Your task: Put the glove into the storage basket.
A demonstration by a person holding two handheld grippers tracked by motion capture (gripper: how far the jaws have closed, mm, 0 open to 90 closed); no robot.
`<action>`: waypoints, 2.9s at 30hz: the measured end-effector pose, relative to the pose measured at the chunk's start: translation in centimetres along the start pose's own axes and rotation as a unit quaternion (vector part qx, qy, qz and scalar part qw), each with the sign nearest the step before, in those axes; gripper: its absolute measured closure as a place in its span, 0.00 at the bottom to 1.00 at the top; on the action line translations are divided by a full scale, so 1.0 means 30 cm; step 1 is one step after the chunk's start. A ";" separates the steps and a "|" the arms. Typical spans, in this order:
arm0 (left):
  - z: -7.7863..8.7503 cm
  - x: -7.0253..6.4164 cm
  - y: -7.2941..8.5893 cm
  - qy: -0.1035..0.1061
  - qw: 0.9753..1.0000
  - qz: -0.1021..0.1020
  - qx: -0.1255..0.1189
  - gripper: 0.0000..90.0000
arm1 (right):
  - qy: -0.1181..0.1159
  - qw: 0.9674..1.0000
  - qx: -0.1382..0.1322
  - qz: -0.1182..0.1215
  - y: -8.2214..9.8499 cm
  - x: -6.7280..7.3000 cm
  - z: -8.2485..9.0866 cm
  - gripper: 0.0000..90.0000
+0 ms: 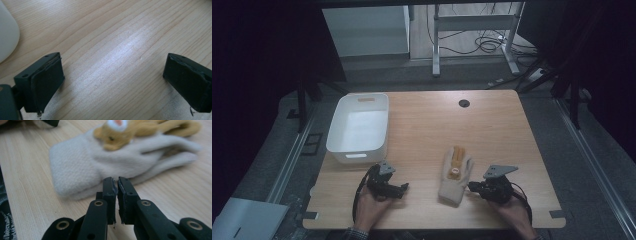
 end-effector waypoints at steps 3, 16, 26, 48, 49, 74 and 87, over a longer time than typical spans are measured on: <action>-0.001 0.001 0.000 -0.002 1.000 0.003 0.000 0.02 | -0.003 1.000 0.006 0.009 0.002 0.016 -0.031 0.93; -0.001 0.002 0.000 -0.003 1.000 0.004 0.001 0.02 | -0.016 0.999 0.015 0.029 -0.056 0.052 -0.135 0.91; -0.004 0.003 -0.003 0.001 1.000 -0.002 0.002 0.01 | -0.014 0.998 0.024 0.051 -0.114 0.072 -0.224 0.91; 0.018 -0.109 -0.089 0.063 0.998 -0.022 0.013 0.04 | 0.072 0.997 0.014 -0.002 0.005 -0.108 -0.039 0.66; 0.018 -0.118 -0.098 0.067 0.997 -0.027 0.014 0.04 | 0.078 0.997 0.013 -0.007 0.013 -0.122 -0.029 0.64; -0.215 -0.364 -0.286 0.079 0.991 -0.094 0.062 0.00 | 0.153 0.987 0.023 -0.045 0.144 -0.265 0.048 0.30; -0.254 -0.389 -0.259 0.085 0.988 -0.106 0.077 0.28 | 0.149 0.988 0.025 -0.043 0.144 -0.263 0.044 0.25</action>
Point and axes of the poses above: each handheld gripper's, and its own axes: z roughly backward along the jaws, y roughly out of its underside, x roughly to its left, the point moved 10 cm from there along -z, roughly forward along the jaws, and after that the axes turned 11 degrees about z, right-handed, at the moved point
